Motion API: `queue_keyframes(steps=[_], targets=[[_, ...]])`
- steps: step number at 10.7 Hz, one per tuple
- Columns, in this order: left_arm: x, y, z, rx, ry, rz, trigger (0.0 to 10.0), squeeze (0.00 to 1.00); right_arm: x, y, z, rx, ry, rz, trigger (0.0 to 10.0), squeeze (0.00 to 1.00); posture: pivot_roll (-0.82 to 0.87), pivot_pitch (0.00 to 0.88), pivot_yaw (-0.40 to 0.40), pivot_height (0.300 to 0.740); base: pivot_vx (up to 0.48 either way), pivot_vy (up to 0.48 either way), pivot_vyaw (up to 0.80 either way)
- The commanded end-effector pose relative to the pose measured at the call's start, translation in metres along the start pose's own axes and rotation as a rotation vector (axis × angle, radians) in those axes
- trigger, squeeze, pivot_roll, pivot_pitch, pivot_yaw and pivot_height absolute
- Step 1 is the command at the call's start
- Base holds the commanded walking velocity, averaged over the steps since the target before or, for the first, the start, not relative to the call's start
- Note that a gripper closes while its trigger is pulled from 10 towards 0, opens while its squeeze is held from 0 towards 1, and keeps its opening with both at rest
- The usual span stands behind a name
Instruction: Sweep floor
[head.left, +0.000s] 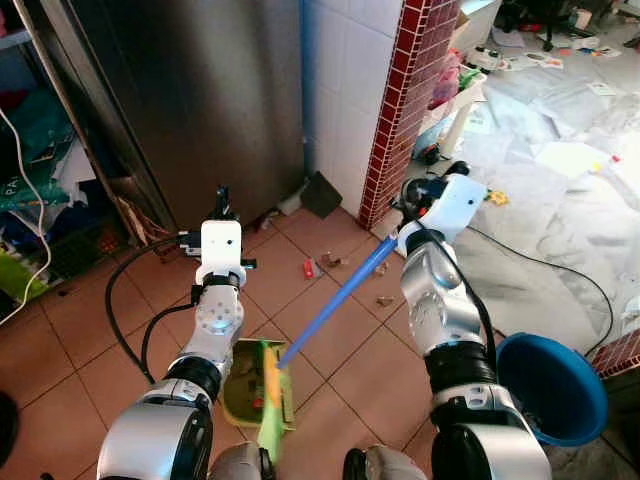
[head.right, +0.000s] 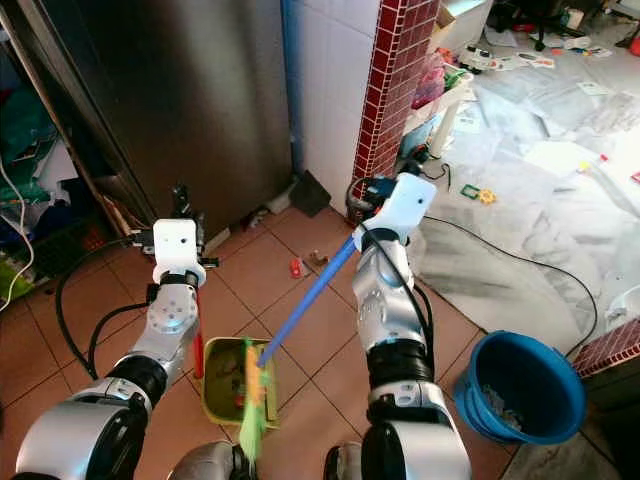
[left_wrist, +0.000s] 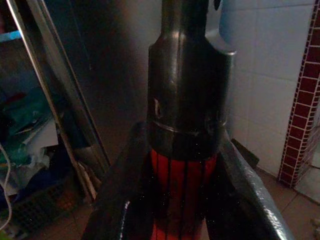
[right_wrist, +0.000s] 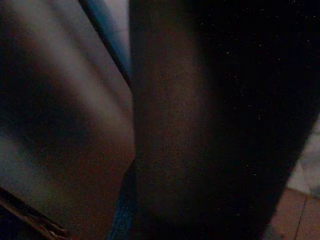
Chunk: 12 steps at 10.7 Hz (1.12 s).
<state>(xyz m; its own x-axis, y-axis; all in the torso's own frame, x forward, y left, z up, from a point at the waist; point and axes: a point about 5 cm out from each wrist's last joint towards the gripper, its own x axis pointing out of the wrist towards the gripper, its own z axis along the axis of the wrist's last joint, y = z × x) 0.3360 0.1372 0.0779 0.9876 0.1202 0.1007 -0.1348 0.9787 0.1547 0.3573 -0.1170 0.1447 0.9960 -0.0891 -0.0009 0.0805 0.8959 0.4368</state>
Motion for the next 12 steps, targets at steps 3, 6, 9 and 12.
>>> queue_keyframes(steps=[3,6,9,12], targets=[[0.003,-0.003,0.001,-0.008,0.022,-0.01,10.0,0.0,0.011,0.02,0.036,0.039,-0.11,0.095,10.0,0.0,-0.08,0.081,0.014,0.74,0.0,0.0,0.0],[0.005,-0.006,0.004,-0.063,0.029,-0.053,10.0,0.0,0.011,0.012,0.079,-0.27,-0.333,0.19,10.0,0.0,-0.09,0.057,0.008,0.74,0.0,0.0,0.0],[0.008,-0.004,0.011,-0.146,-0.012,-0.108,10.0,0.0,-0.004,-0.021,0.07,-0.363,-0.326,0.136,10.0,0.0,-0.1,0.043,0.009,0.74,0.0,0.0,0.0],[0.009,0.004,0.026,-0.194,-0.1,-0.138,10.0,0.0,-0.016,-0.035,0.047,-0.379,-0.241,0.069,10.0,0.0,-0.1,0.03,0.02,0.74,0.0,0.0,0.0]])
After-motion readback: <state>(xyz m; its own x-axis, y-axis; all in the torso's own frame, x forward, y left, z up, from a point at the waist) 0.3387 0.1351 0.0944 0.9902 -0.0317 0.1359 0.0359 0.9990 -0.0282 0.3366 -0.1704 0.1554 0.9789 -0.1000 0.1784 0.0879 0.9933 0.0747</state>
